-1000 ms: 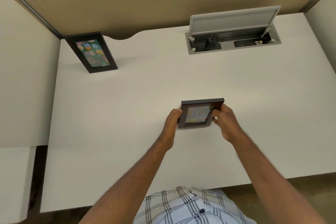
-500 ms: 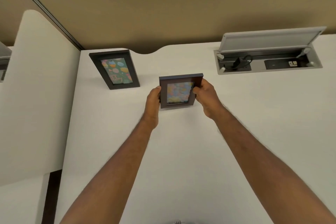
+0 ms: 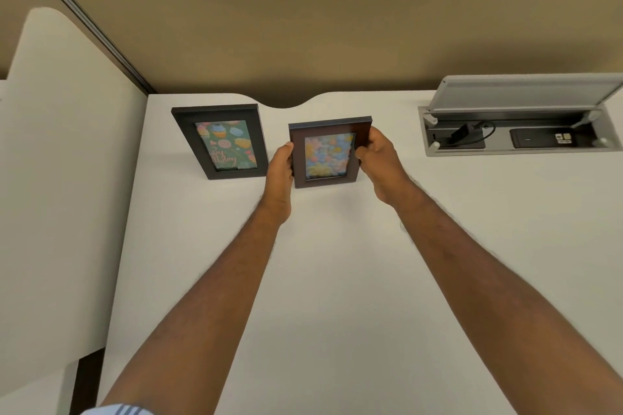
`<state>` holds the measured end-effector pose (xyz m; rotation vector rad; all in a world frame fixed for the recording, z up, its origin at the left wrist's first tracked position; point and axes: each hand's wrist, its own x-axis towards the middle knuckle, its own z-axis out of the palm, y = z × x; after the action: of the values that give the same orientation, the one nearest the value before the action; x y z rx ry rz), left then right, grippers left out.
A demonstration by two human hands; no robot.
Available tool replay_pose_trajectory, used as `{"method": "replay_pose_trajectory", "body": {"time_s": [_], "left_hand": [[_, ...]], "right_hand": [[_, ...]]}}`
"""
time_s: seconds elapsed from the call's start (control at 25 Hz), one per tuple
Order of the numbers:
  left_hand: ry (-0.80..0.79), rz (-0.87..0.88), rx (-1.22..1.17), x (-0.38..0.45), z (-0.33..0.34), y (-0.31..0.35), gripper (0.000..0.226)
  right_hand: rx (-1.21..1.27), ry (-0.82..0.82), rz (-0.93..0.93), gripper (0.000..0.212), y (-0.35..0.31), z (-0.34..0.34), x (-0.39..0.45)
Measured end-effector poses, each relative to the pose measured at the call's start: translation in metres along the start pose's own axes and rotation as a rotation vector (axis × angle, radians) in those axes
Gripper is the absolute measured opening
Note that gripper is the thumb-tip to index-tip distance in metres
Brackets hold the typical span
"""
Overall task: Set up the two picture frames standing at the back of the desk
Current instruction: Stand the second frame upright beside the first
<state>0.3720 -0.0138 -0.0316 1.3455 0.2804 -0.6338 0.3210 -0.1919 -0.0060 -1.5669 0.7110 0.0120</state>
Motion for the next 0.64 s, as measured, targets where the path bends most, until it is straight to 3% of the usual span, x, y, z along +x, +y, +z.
{"method": "replay_pose_trajectory", "body": {"time_s": [0.24, 0.44, 0.64], "left_hand": [[0.080, -0.017, 0.087, -0.005, -0.012, -0.003, 0.020], [0.400, 0.076, 0.124, -0.028, -0.054, -0.039, 0.019], [0.652, 0.092, 0.105, -0.012, -0.101, -0.019, 0.026]], "right_hand": [[-0.028, 0.026, 0.018, 0.029, 0.004, 0.013, 0.002], [-0.066, 0.040, 0.052, 0.025, 0.022, 0.022, -0.002], [-0.079, 0.057, 0.045, 0.027, 0.022, 0.027, 0.002]]}}
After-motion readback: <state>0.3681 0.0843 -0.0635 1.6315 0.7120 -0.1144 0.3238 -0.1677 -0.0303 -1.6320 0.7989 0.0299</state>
